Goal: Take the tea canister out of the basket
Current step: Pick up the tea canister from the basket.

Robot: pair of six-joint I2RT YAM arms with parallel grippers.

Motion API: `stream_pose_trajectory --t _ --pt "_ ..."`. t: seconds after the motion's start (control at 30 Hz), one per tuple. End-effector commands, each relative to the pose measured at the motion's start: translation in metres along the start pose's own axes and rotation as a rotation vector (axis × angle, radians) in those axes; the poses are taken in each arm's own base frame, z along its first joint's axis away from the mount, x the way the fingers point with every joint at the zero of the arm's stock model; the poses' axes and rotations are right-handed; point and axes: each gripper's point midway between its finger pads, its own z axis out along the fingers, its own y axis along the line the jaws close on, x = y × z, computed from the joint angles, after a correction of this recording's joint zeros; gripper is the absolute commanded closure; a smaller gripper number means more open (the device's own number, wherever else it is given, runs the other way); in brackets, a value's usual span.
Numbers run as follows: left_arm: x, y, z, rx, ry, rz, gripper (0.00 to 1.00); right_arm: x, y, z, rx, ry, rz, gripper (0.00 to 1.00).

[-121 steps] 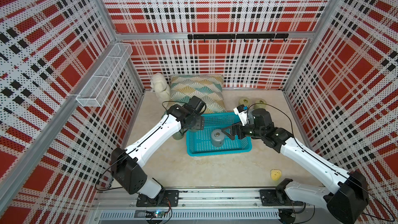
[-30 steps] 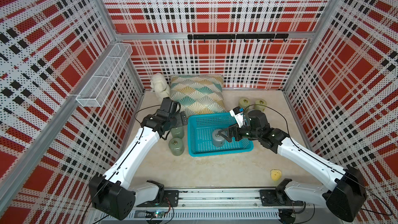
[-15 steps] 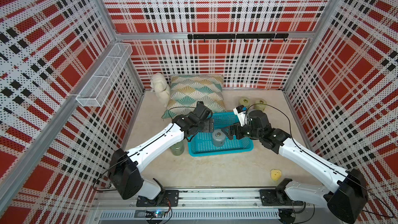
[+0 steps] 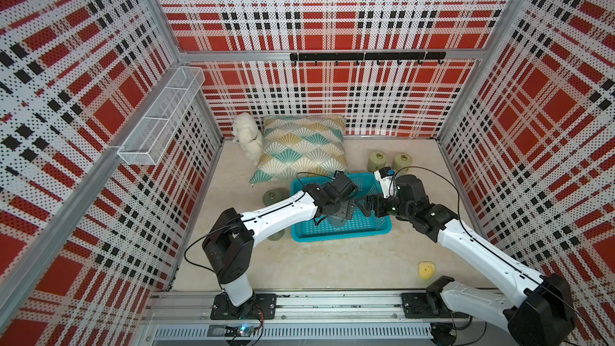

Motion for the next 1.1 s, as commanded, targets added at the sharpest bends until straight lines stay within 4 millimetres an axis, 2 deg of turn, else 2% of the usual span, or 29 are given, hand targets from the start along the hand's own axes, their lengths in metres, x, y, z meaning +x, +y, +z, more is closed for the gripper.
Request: stream_pose_trajectory --t 0.0,0.57,0.8,1.07 --pt "-0.004 -0.013 0.004 0.030 -0.007 0.020 0.03 -0.006 0.009 -0.004 -0.040 -0.029 -0.010 0.00" --pt "0.014 0.002 0.052 -0.007 0.103 0.020 0.02 -0.006 0.006 -0.007 -0.028 -0.038 -0.009 0.00" --pt "0.009 0.016 0.060 -0.028 0.103 -0.006 0.02 -0.005 0.009 -0.006 -0.044 -0.033 -0.008 0.00" --pt "0.006 0.016 0.072 -0.033 0.112 0.001 0.04 -0.004 0.008 -0.006 -0.044 -0.030 -0.008 0.00"
